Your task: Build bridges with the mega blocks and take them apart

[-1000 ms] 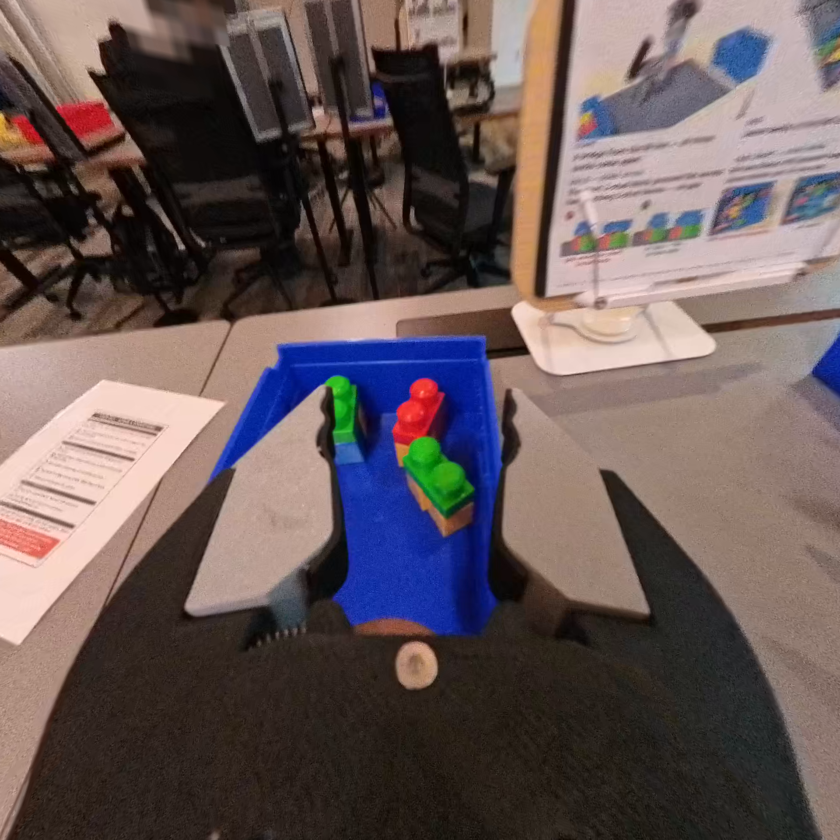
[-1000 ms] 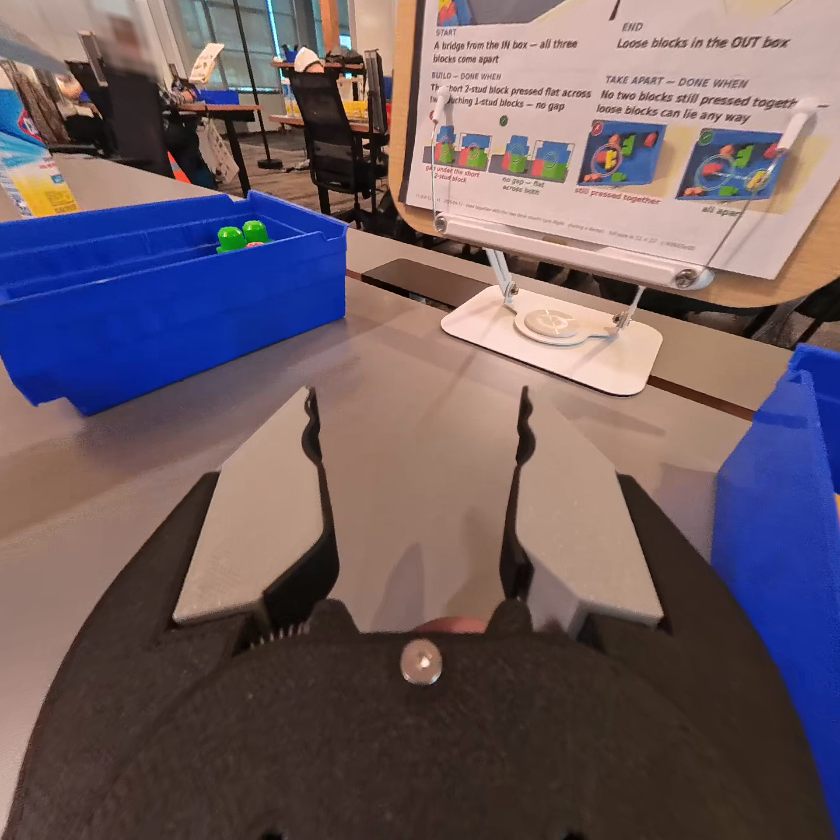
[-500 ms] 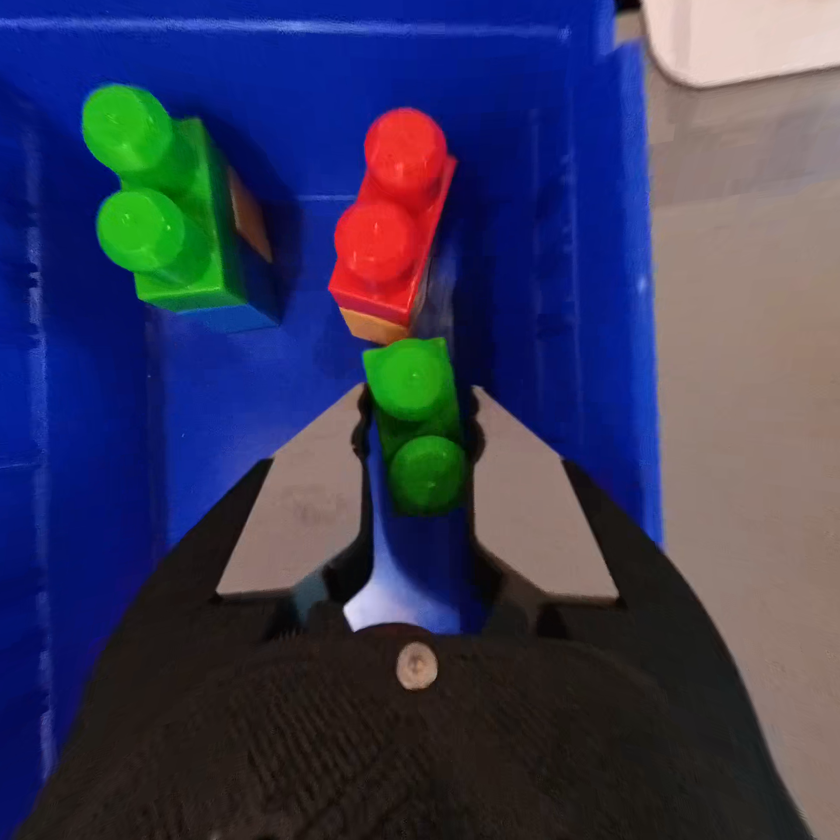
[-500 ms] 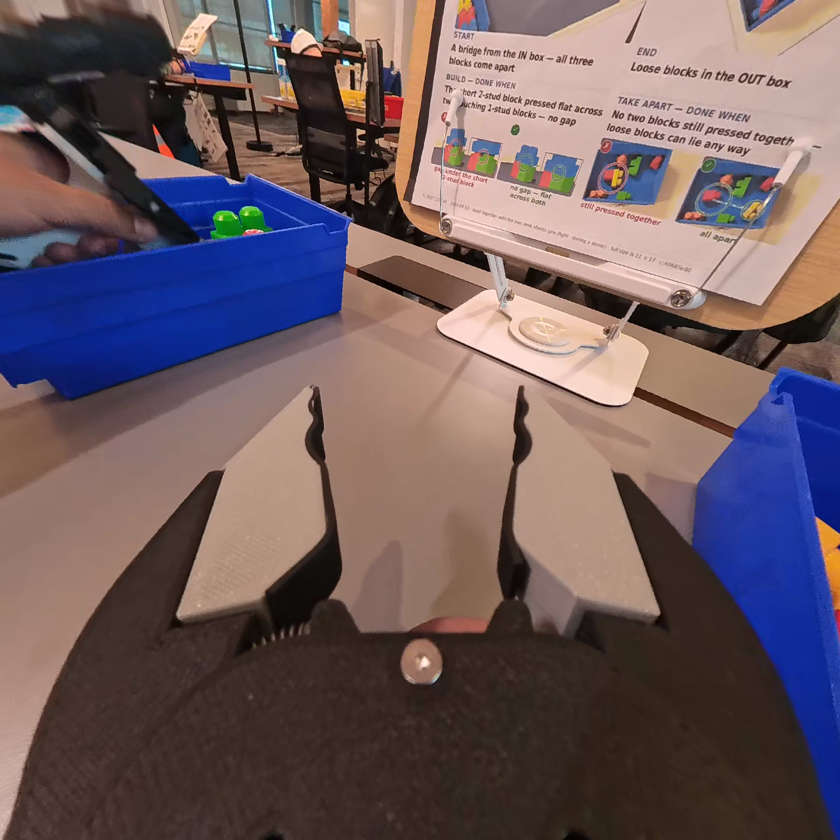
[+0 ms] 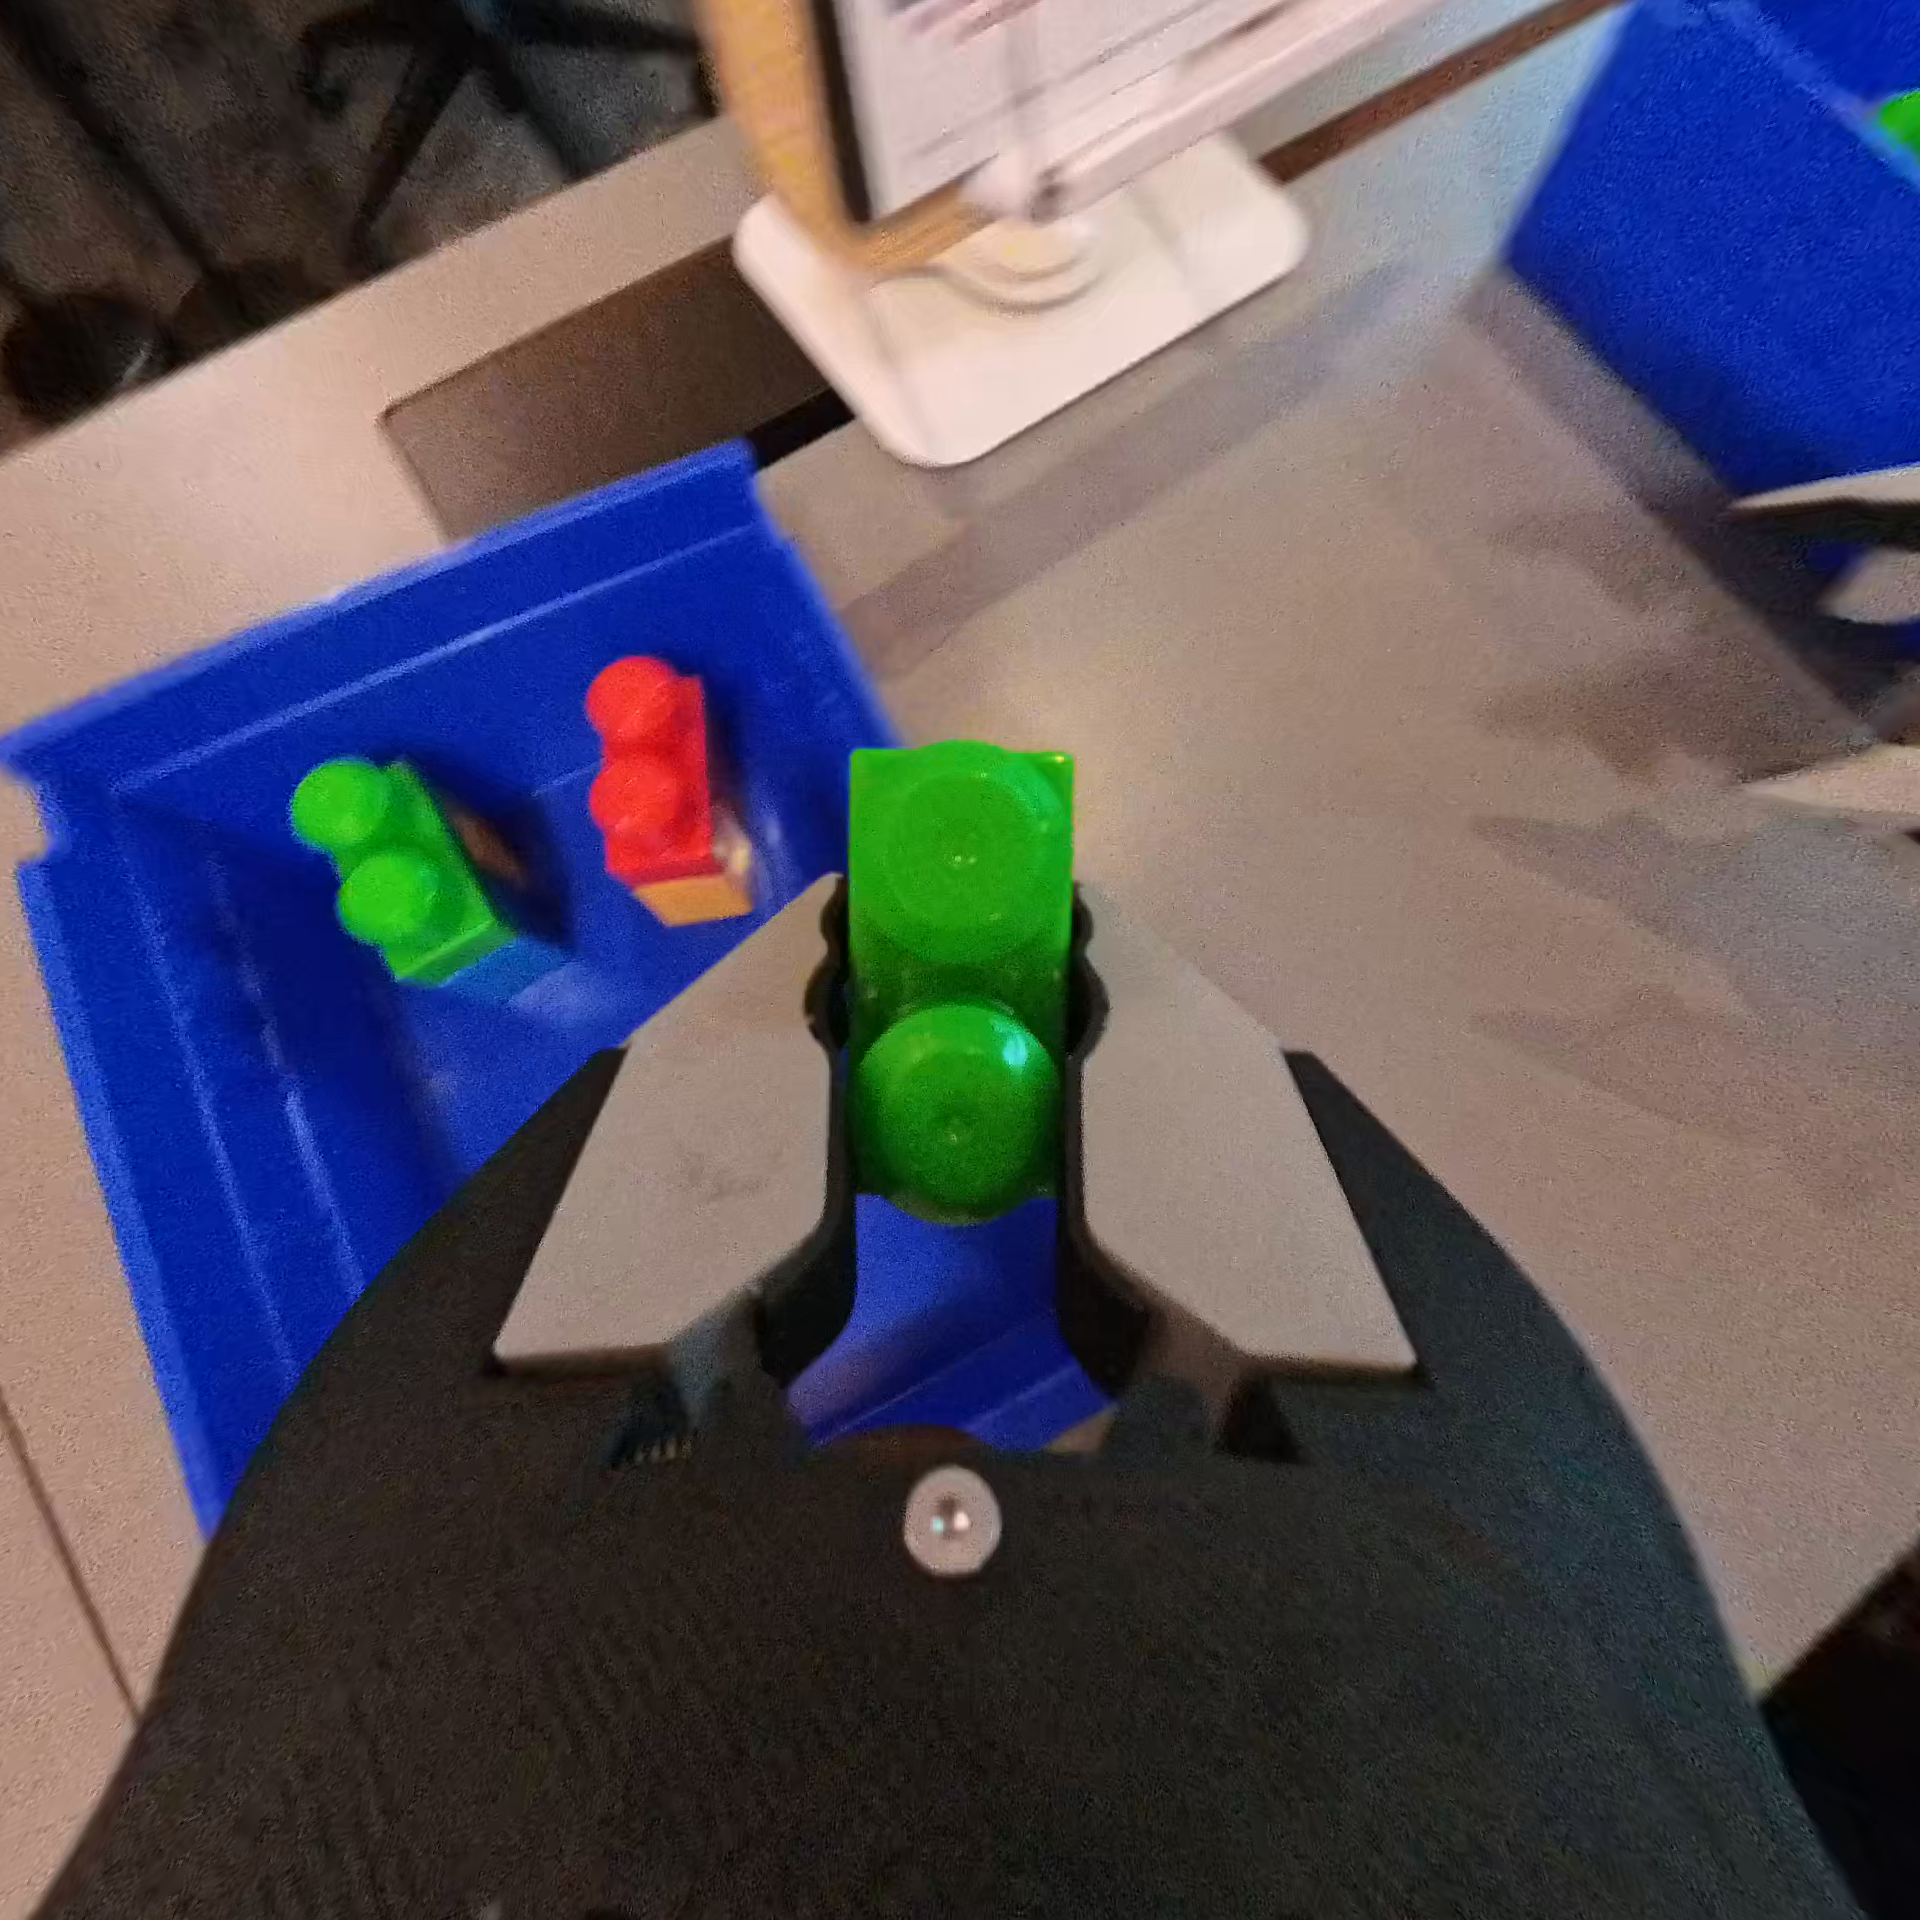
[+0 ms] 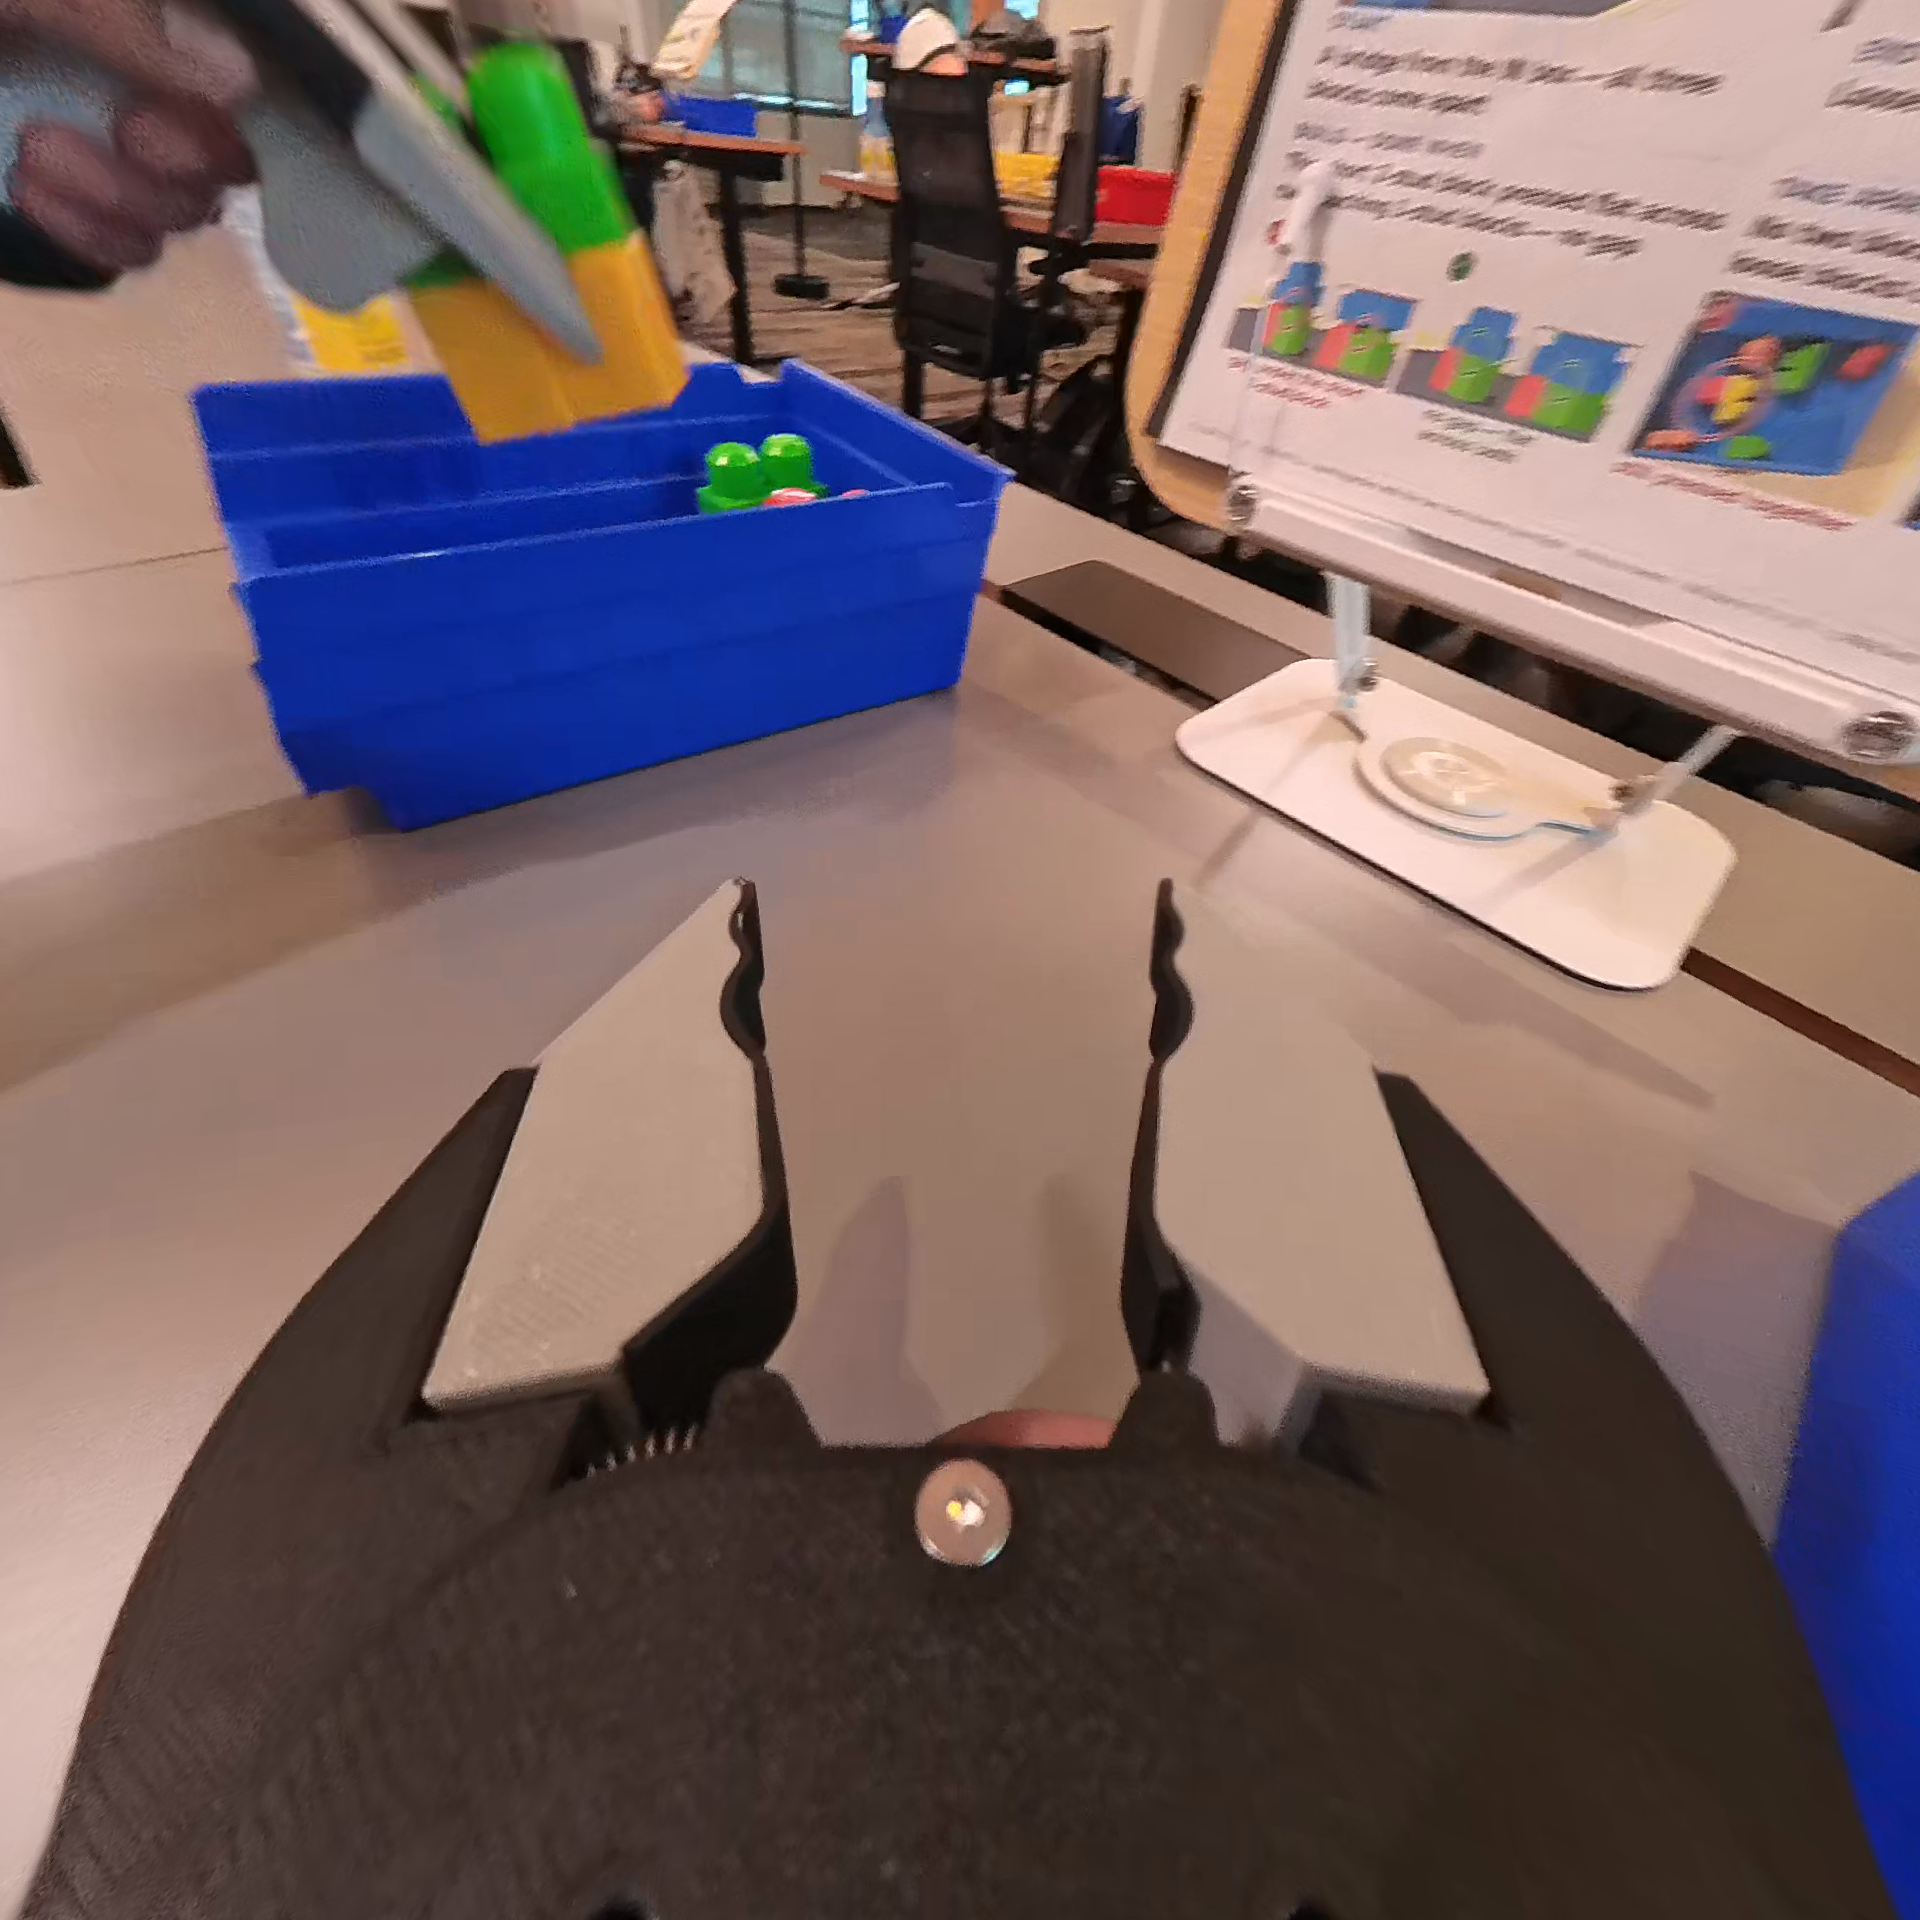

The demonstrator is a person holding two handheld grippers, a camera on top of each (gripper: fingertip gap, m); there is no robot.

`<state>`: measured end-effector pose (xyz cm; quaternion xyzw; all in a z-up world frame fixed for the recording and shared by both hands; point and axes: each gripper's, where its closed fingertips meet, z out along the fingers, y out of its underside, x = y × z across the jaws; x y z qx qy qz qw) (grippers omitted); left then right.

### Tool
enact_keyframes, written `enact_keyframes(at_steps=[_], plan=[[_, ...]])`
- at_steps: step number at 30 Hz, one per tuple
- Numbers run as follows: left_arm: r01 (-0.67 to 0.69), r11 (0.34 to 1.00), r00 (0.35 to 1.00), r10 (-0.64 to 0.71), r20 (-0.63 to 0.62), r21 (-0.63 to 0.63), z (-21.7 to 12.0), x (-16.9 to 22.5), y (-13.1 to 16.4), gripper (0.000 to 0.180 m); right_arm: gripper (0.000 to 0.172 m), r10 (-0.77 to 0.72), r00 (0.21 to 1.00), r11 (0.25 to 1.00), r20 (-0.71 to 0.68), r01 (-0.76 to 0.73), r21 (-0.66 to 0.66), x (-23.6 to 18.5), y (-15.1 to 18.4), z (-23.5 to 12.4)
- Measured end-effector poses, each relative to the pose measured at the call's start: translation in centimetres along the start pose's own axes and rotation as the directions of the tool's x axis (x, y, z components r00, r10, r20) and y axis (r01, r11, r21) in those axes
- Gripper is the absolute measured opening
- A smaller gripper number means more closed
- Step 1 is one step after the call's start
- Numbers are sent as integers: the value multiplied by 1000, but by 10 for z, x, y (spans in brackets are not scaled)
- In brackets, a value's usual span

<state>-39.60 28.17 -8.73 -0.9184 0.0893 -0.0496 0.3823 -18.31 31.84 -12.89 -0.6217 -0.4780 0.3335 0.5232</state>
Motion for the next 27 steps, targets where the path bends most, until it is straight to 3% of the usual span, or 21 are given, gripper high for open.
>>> enact_keyframes(at_steps=[2,4,7,9,14,17,22,27], plan=[[-178,983,969,184,-165,48,-11,62,-15,38,70,-19,998,1000,60,20,-10,-8,0,1],[-345,937,906,348,-239,57,-7,114,-14,38,65,-37,994,999,101,39,-14,-10,-1,-2],[-544,839,797,528,-292,32,25,174,3,38,62,-31,995,999,91,32,-2,4,-5,-10],[-619,785,749,586,-308,-13,58,191,20,38,61,-2,998,1000,64,1,15,18,-8,-16],[-638,770,706,576,-412,-16,119,228,53,38,56,101,985,994,138,-106,28,22,-9,-23],[-654,756,704,602,-376,-13,135,231,58,42,56,112,974,994,199,-112,-12,13,-3,-20],[-551,827,759,553,-343,115,114,226,44,79,57,80,954,996,290,-67,-53,-4,1,-21],[-506,857,792,506,-342,97,111,215,74,79,58,38,916,988,399,25,-151,-34,25,-13]])
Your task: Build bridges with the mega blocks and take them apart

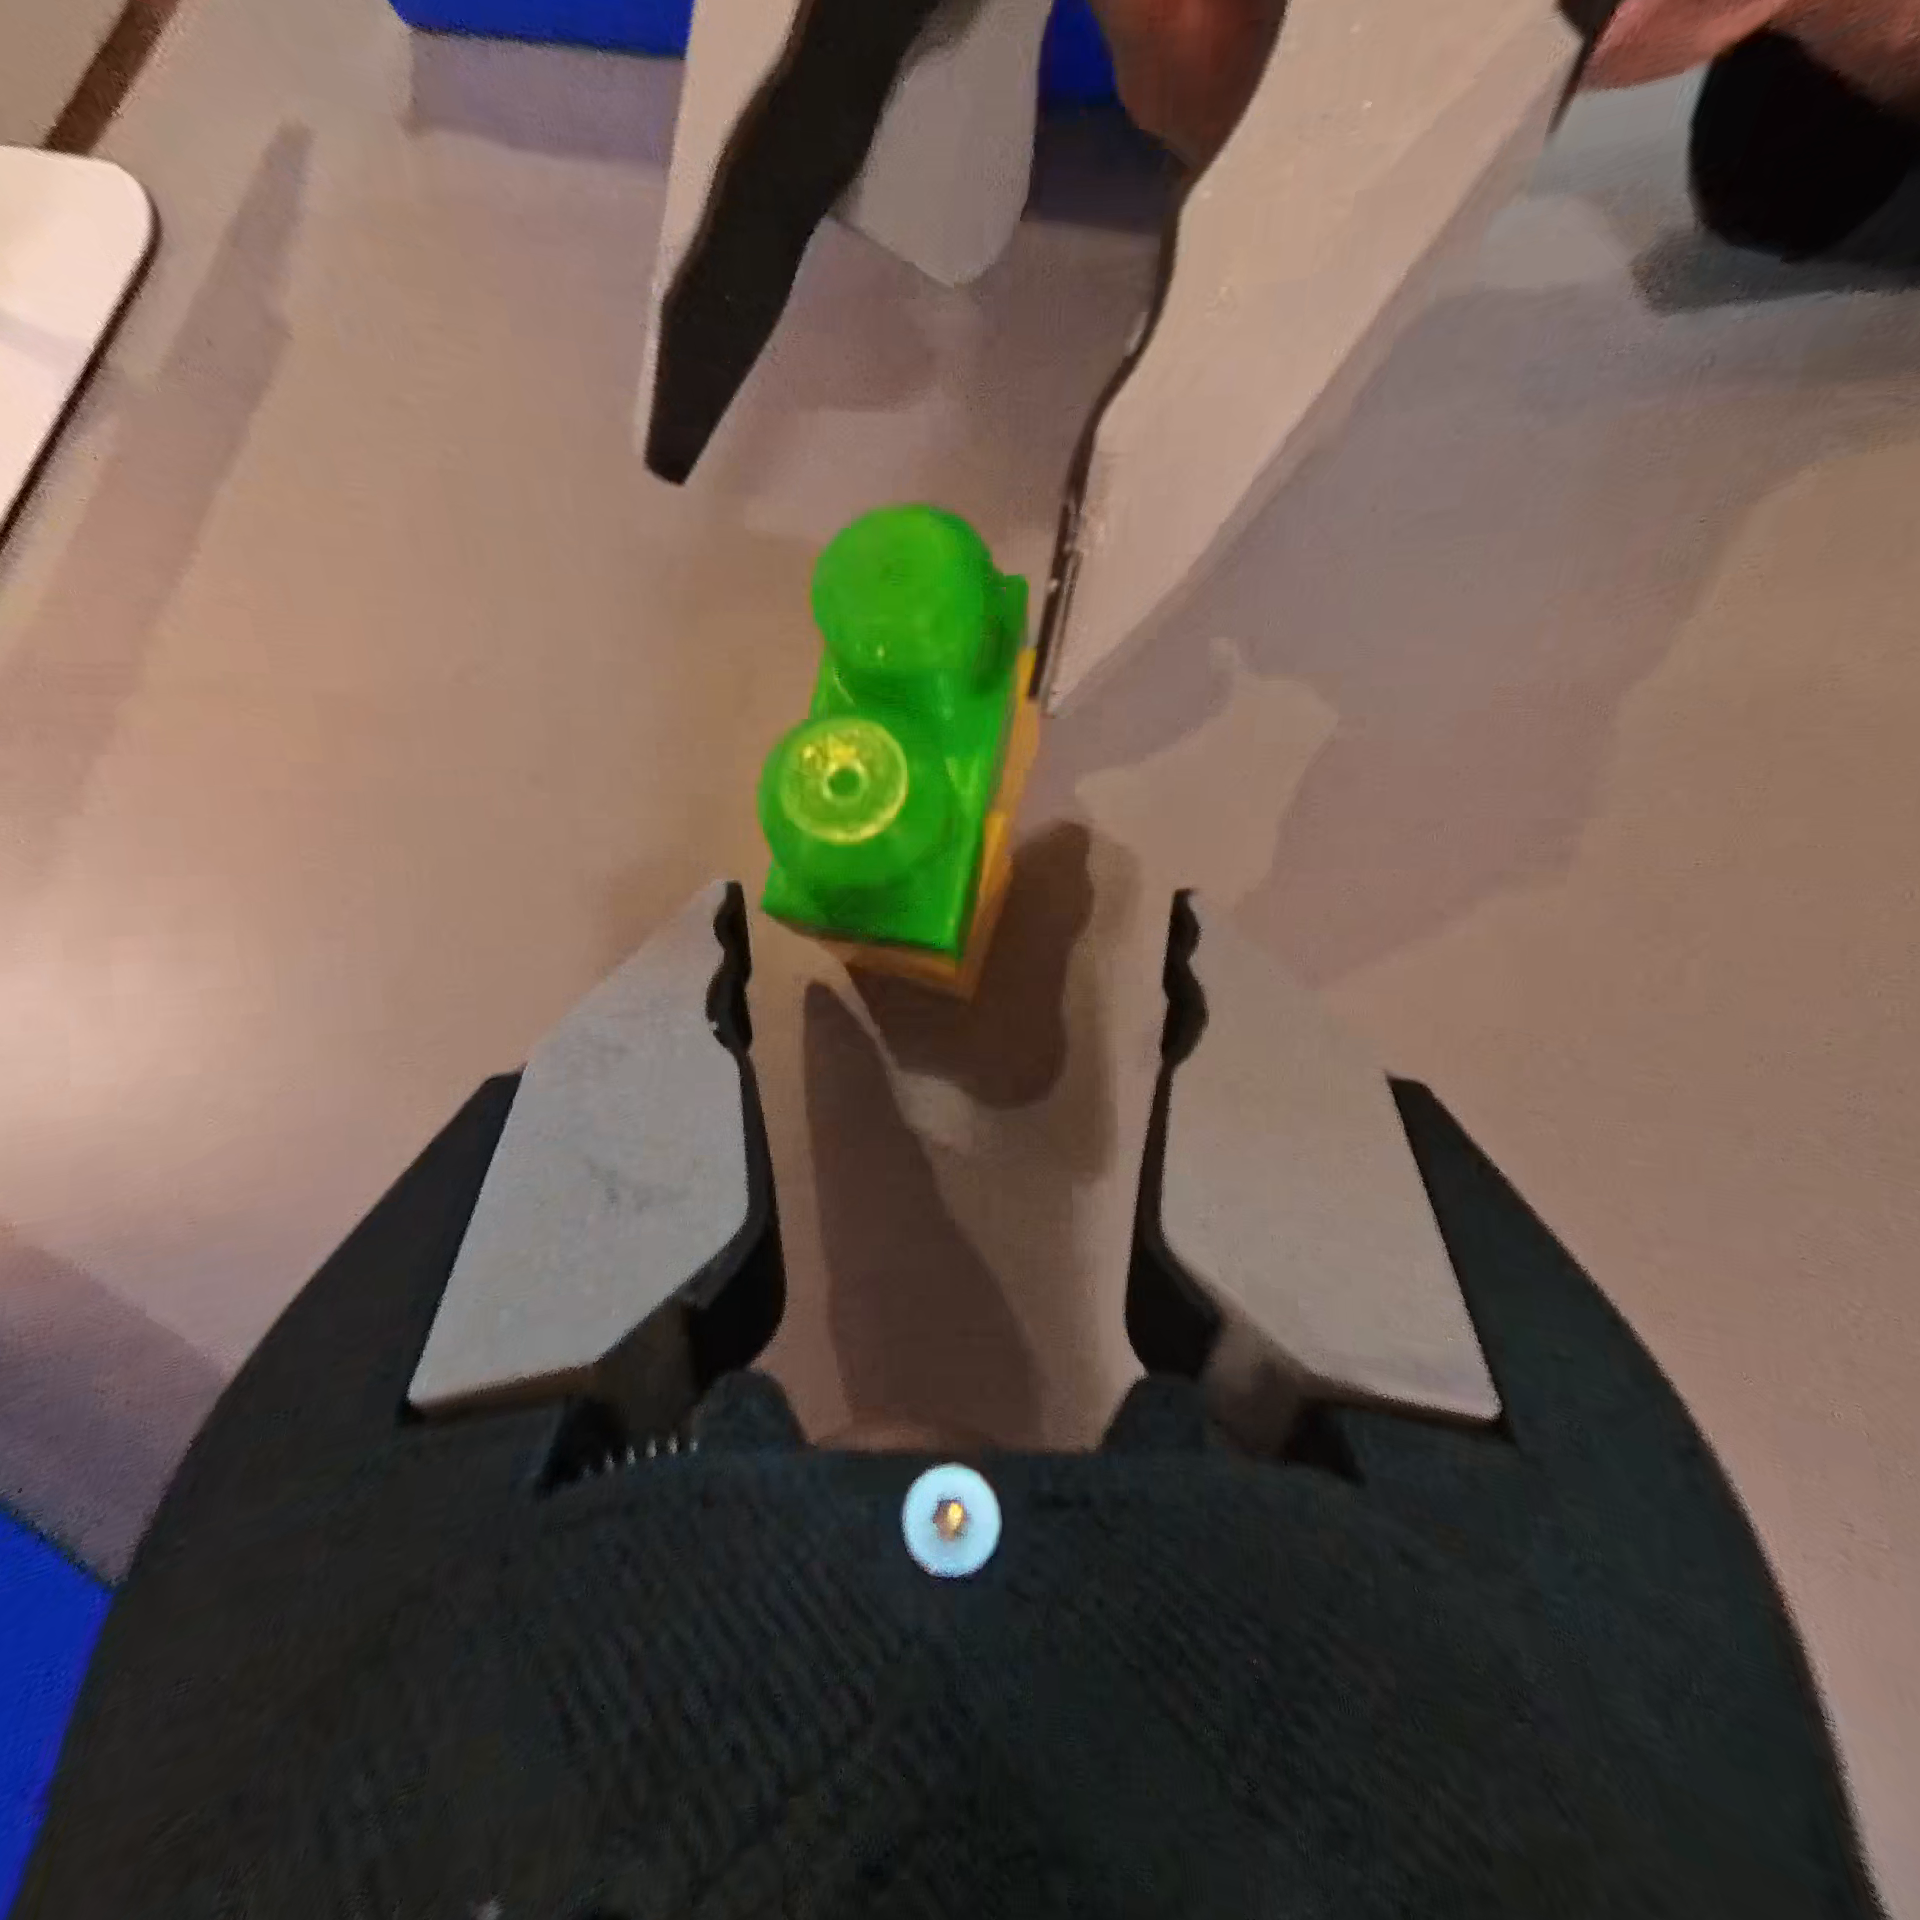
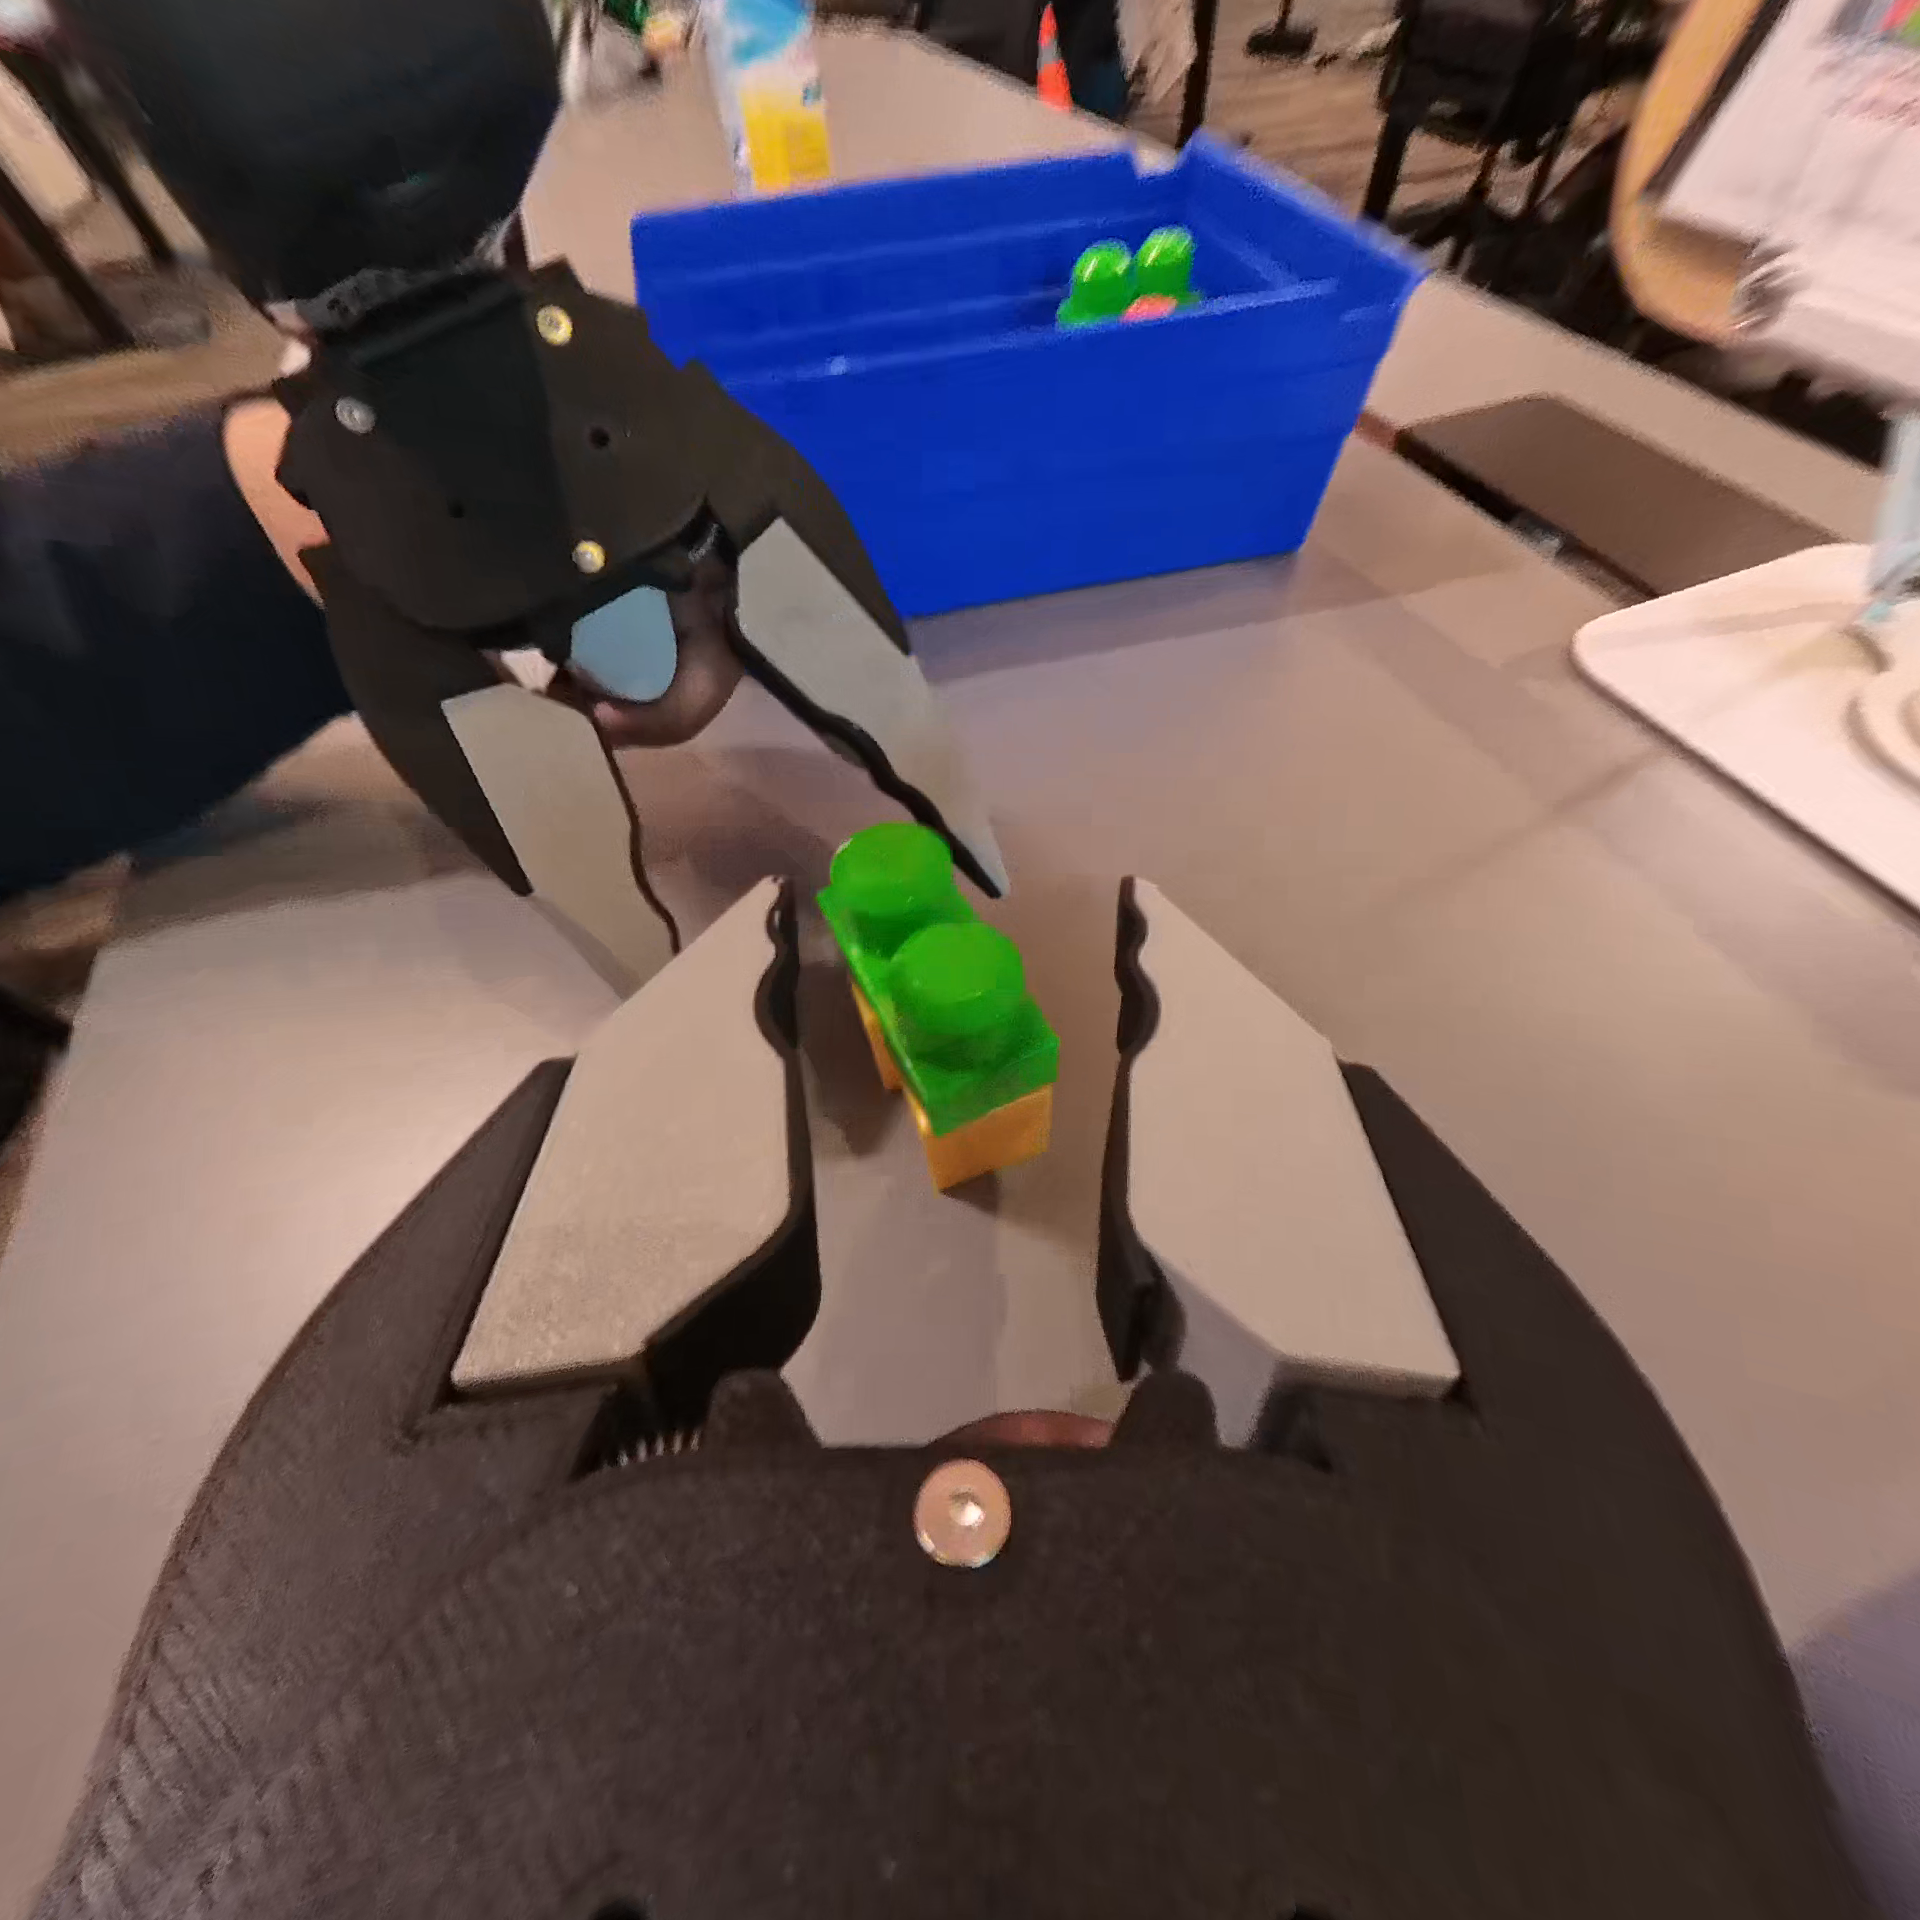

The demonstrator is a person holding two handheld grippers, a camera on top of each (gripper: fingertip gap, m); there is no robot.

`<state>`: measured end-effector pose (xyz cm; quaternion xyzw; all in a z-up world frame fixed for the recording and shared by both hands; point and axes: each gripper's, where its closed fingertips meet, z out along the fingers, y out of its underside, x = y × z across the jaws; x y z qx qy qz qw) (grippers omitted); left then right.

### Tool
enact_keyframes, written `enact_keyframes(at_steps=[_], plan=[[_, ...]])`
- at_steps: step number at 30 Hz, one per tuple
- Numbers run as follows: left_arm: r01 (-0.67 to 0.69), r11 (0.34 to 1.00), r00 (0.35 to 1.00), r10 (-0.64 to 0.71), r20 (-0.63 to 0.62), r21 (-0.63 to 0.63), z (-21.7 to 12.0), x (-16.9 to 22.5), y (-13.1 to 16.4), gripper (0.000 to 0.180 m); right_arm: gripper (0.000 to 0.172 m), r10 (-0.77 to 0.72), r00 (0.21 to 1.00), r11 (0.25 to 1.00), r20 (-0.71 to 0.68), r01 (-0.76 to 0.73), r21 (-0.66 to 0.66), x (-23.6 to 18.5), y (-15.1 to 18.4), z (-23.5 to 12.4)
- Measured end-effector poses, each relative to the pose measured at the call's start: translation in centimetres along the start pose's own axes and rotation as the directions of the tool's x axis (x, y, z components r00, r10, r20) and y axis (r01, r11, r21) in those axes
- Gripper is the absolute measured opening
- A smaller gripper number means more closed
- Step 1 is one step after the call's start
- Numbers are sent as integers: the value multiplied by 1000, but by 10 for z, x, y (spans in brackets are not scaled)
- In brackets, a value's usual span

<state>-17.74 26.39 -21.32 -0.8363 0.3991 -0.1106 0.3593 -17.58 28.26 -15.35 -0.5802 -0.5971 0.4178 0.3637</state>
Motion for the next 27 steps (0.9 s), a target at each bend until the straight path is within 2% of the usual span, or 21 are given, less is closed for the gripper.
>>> enact_keyframes(at_steps=[2,5,7,9,12,16,19,22,27], plan=[[3,999,1000,-1,29,-52,10,-1,19,79,59,-52,999,995,-9,51,-82,-3,15,13],[78,995,997,-78,-12,58,15,0,4,70,50,-105,994,982,-7,103,-156,-8,32,30],[86,994,996,-87,9,61,22,-8,2,62,37,-111,994,981,1,109,-157,-9,35,36],[103,993,995,-102,-22,54,30,-7,3,60,33,-82,996,985,24,85,-148,-11,35,35],[116,991,992,-113,-49,71,29,-6,1,56,32,-13,1000,994,23,15,-110,-5,28,27],[139,971,986,-117,-119,193,20,3,-21,61,32,112,988,993,108,-116,36,-8,0,11],[219,936,961,-158,-228,277,9,10,-36,64,32,165,971,979,175,-182,86,-9,-7,3],[300,886,914,-161,-373,353,-3,23,-55,59,32,215,928,955,304,-265,134,-22,-20,-2],[251,909,948,-161,-273,334,7,17,-55,72,32,206,943,960,261,-247,134,-19,-19,-1]])
